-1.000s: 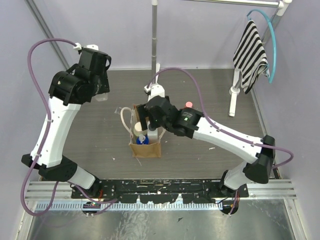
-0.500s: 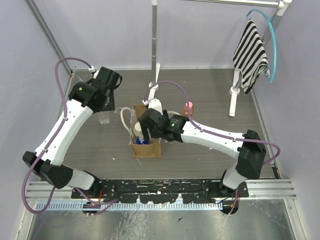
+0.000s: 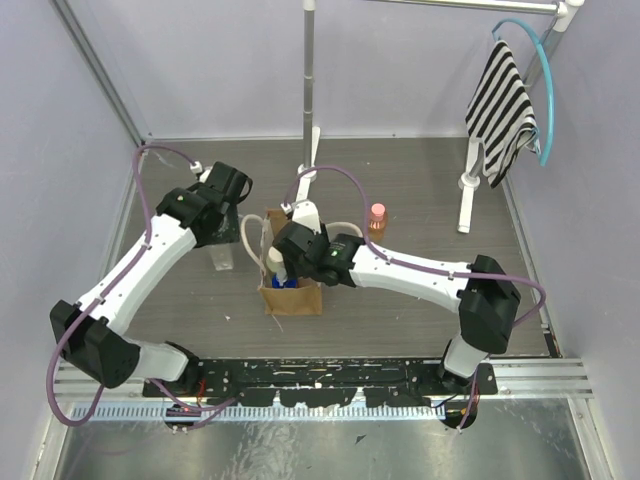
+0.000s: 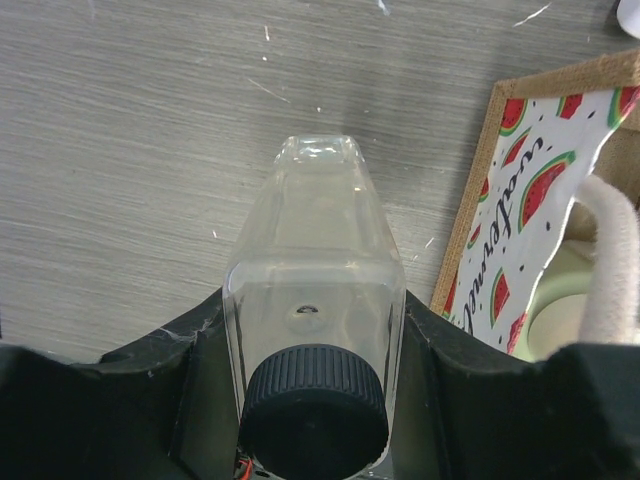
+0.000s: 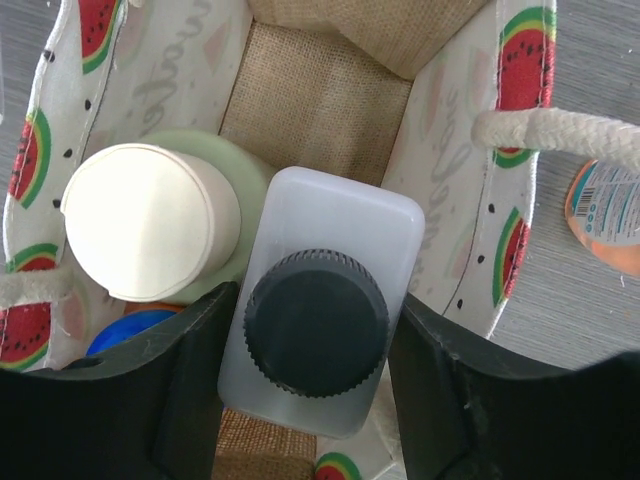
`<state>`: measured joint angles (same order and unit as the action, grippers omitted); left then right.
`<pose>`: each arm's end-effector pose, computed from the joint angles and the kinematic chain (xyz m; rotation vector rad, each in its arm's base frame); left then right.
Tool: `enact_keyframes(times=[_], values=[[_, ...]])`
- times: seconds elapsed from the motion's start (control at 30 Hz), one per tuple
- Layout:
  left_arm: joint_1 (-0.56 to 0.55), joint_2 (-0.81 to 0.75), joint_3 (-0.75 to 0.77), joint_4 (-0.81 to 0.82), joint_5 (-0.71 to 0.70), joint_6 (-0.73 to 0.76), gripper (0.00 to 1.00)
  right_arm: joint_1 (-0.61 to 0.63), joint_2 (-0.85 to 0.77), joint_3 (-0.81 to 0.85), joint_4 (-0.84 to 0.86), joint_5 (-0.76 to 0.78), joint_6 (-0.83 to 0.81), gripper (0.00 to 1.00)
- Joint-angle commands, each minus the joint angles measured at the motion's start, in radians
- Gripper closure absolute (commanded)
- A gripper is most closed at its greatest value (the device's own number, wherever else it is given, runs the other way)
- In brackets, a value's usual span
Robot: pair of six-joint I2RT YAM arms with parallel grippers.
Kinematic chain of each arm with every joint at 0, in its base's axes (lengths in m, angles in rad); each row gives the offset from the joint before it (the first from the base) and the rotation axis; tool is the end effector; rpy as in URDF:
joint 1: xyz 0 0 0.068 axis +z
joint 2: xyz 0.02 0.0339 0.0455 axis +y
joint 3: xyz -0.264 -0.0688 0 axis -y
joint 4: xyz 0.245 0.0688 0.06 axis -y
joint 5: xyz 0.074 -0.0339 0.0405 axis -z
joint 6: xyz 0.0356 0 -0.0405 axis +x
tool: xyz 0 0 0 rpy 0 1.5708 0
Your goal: Take the personal care products out of the canvas bag
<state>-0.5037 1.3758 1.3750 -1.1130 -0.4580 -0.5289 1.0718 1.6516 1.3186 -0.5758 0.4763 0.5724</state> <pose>0.2359 -0.1120 0.3372 -0.1681 2.5148 0.2212 0.1854 0.3060 0.2699 -0.3905 2.3241 0.2032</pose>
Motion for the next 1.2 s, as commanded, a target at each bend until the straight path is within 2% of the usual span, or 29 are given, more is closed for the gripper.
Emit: enact_keyframes(times=[0.0, 0.17, 0.4, 0.47, 0.6, 0.67, 0.73, 0.87, 0.97, 1.17], values=[[0.004, -0.086, -0.064, 0.138, -0.015, -0.029, 0.88, -0.003, 0.047, 0.039, -0.01, 0.069, 0.001, 0.58], [0.003, -0.141, -0.176, 0.216, -0.019, -0.057, 0.78, -0.003, 0.038, 0.127, -0.027, 0.104, -0.05, 0.73], [0.004, -0.139, -0.27, 0.273, -0.013, -0.085, 0.65, -0.003, 0.024, 0.368, -0.081, 0.166, -0.157, 0.79], [0.004, -0.132, -0.293, 0.277, -0.016, -0.1, 0.52, -0.003, 0.012, 0.434, -0.089, 0.175, -0.179, 0.79], [0.004, -0.129, -0.321, 0.283, -0.017, -0.111, 0.44, -0.005, -0.012, 0.548, -0.094, 0.249, -0.232, 0.79], [0.003, -0.133, -0.315, 0.268, -0.016, -0.112, 0.32, -0.028, -0.018, 0.593, -0.094, 0.279, -0.261, 0.79], [0.004, -0.141, -0.306, 0.254, -0.02, -0.114, 0.27, -0.065, -0.021, 0.623, -0.091, 0.277, -0.278, 0.79], [0.004, -0.166, -0.293, 0.231, -0.032, -0.117, 0.01, -0.158, -0.05, 0.615, -0.024, 0.216, -0.309, 0.8], [0.004, -0.184, -0.267, 0.188, -0.042, -0.126, 0.01, -0.225, -0.093, 0.566, 0.084, 0.194, -0.338, 0.8], [-0.014, -0.284, -0.103, 0.082, -0.07, -0.127, 0.01, -0.365, -0.122, 0.471, 0.199, 0.127, -0.35, 0.76]])
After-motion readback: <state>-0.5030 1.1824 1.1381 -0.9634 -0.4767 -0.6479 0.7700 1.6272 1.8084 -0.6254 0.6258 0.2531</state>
